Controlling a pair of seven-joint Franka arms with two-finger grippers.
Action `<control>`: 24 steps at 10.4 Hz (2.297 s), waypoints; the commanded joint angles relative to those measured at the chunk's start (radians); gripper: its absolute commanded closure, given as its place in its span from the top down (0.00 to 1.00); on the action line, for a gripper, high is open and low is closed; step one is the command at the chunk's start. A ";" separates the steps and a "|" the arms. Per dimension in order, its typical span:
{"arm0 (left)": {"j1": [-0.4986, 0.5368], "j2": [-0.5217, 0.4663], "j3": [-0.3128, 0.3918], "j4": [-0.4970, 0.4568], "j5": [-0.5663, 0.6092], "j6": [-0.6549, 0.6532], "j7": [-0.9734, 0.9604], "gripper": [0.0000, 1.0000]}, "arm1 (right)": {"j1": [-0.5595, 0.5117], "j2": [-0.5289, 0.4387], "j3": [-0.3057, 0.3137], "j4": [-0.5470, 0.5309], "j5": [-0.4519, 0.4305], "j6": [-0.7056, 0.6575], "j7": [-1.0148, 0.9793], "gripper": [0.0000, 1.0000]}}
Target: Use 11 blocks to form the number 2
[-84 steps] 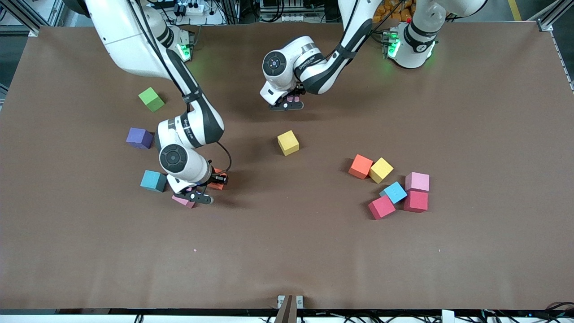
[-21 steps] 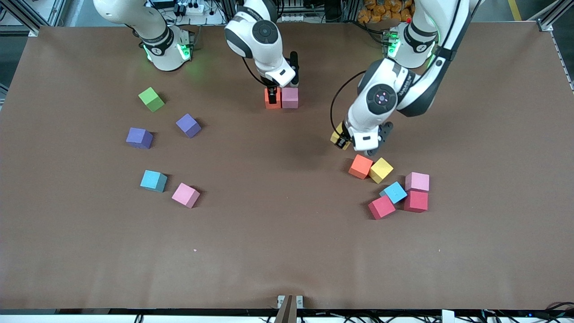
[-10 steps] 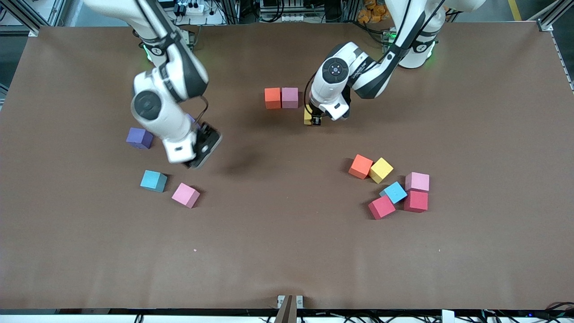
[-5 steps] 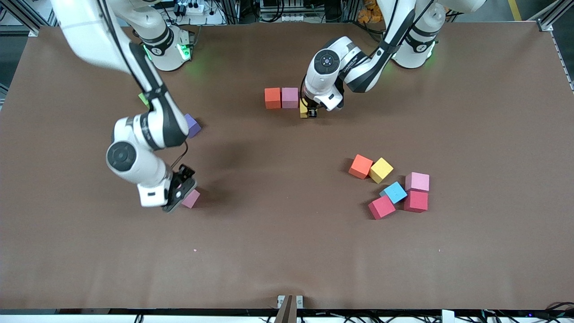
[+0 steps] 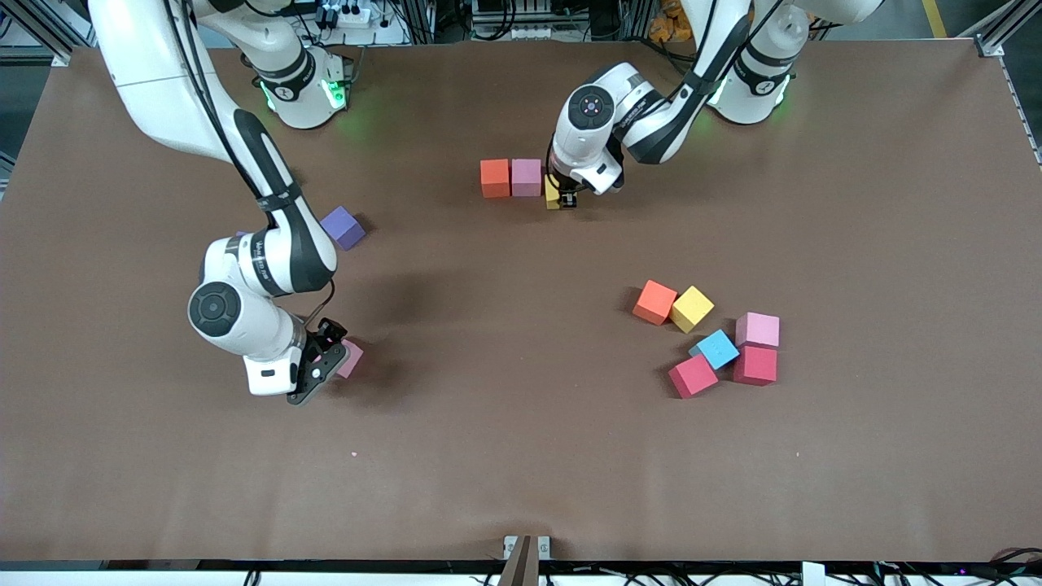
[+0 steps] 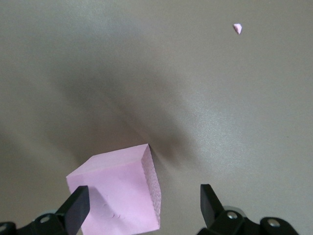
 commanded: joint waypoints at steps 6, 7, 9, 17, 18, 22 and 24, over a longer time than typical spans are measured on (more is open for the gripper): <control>-0.037 -0.029 0.000 -0.076 -0.012 0.099 -0.016 0.00 | -0.005 0.016 0.020 0.026 0.018 -0.015 -0.013 1.00; -0.044 -0.031 -0.001 -0.085 -0.010 0.106 -0.016 0.00 | -0.004 0.018 0.020 0.023 0.018 -0.015 -0.015 1.00; -0.049 -0.032 -0.001 -0.099 -0.010 0.124 -0.015 0.00 | 0.004 0.028 0.020 0.018 0.018 -0.014 -0.018 1.00; -0.069 -0.037 -0.001 -0.113 -0.006 0.152 -0.004 0.00 | 0.002 0.015 0.031 0.059 0.019 -0.102 -0.015 1.00; -0.069 -0.037 -0.001 -0.113 0.008 0.150 -0.002 0.00 | -0.001 0.015 0.031 0.082 0.018 -0.138 -0.017 1.00; -0.086 -0.075 -0.001 -0.115 0.026 0.144 -0.006 1.00 | -0.002 0.024 0.030 0.076 0.019 -0.141 -0.044 1.00; -0.075 -0.124 -0.006 -0.112 0.042 0.120 0.002 1.00 | 0.001 0.036 0.030 0.070 0.019 -0.121 -0.044 1.00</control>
